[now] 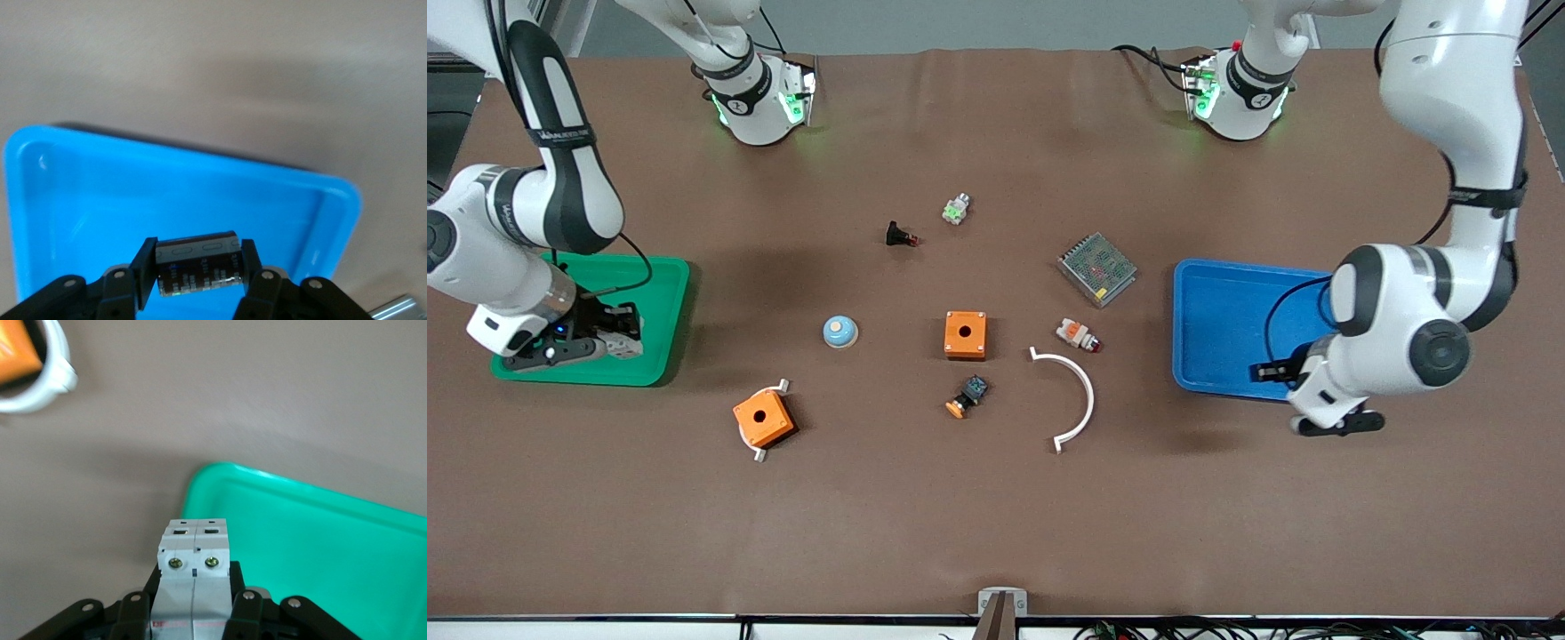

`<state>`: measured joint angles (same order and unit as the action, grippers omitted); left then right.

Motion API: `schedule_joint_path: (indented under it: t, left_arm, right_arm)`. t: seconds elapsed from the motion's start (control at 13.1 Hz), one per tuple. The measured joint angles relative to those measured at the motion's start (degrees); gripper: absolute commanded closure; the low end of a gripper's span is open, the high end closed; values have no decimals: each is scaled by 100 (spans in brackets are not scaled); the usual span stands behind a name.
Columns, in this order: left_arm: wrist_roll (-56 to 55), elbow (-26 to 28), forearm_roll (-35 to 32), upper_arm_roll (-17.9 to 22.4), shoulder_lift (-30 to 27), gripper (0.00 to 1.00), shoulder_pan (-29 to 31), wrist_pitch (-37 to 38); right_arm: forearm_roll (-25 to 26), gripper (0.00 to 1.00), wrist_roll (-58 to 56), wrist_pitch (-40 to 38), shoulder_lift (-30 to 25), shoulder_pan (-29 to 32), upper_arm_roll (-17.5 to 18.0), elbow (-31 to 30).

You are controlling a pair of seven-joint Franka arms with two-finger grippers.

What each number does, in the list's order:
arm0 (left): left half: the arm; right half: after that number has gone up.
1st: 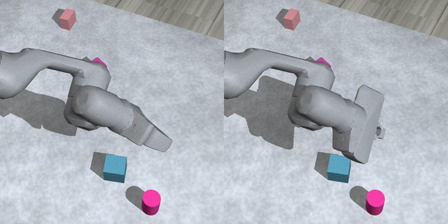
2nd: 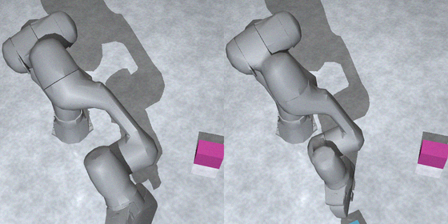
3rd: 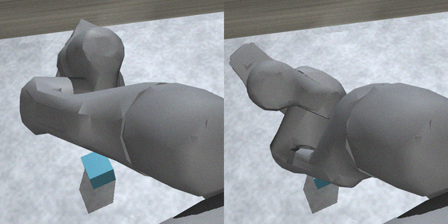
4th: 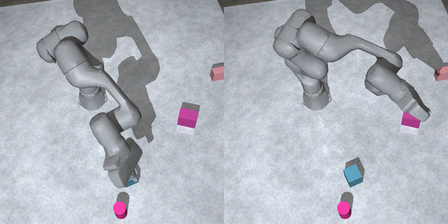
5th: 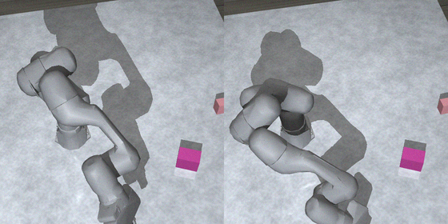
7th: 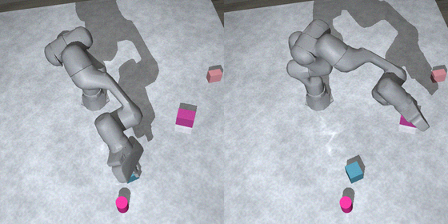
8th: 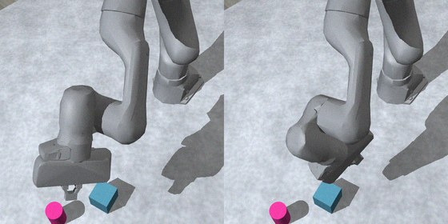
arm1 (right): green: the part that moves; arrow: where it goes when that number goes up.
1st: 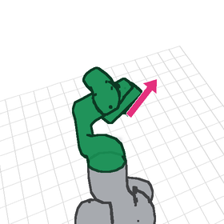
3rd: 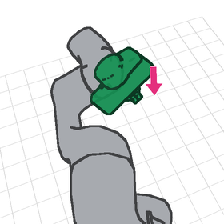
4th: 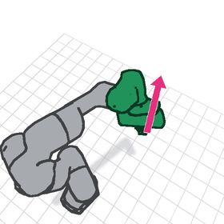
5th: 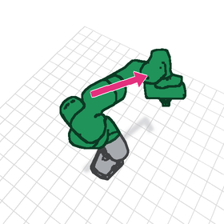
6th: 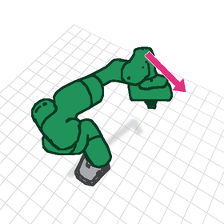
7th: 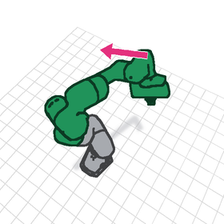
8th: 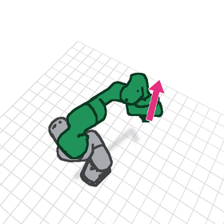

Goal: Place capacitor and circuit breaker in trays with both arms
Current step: 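Carry the breaker to the green tray while the left gripper carries the capacitor, then lower and release the breaker while the left gripper releases the capacitor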

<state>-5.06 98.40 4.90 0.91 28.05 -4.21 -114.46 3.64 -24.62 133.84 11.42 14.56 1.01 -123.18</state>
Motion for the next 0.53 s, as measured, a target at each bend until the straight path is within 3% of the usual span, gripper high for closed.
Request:
schedule_joint_path:
  t: [0.38, 0.53]
  left_arm:
    - [159, 858, 0, -50, -51, 99, 215, -122]
    - [155, 1047, 14, -159, 63, 92, 198, -270]
  right_arm:
    - [0, 99, -557, -8, 200, 659, 5, -277]
    - [0, 98, -607, 6, 388, 705, 11, -281]
